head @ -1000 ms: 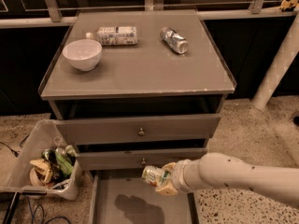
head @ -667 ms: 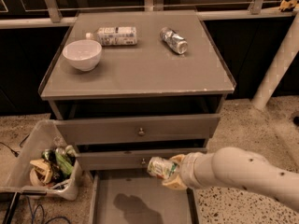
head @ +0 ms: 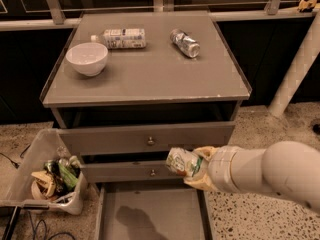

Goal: Pick 7up can from bottom drawer and place on counter

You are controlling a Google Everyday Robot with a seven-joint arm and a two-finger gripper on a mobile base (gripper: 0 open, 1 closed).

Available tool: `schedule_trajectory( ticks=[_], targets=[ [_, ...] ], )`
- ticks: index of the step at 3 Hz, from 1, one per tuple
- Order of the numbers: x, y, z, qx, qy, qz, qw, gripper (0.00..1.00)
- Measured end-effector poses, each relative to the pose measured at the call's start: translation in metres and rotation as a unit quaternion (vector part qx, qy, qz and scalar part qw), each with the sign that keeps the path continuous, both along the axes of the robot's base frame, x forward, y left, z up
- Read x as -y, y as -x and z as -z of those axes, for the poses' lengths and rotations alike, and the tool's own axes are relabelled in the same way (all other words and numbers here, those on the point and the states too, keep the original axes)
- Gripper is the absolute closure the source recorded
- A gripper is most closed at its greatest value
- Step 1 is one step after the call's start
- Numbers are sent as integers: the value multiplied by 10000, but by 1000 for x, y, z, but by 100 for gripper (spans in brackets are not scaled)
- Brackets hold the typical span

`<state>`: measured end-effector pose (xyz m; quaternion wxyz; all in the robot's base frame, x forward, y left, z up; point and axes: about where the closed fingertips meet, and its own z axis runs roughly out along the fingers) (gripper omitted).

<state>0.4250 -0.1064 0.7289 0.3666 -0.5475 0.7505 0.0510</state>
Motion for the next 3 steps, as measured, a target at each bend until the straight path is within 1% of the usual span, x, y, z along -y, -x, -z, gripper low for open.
schedule_trajectory(
  ticks=[1, 2, 3],
  targets=[
    [22, -16, -41, 266, -142, 212, 9993, 100],
    [49, -34, -74, 379, -523, 410, 9971, 100],
    [63, -50, -84, 394, -884, 453, 9943, 100]
  ],
)
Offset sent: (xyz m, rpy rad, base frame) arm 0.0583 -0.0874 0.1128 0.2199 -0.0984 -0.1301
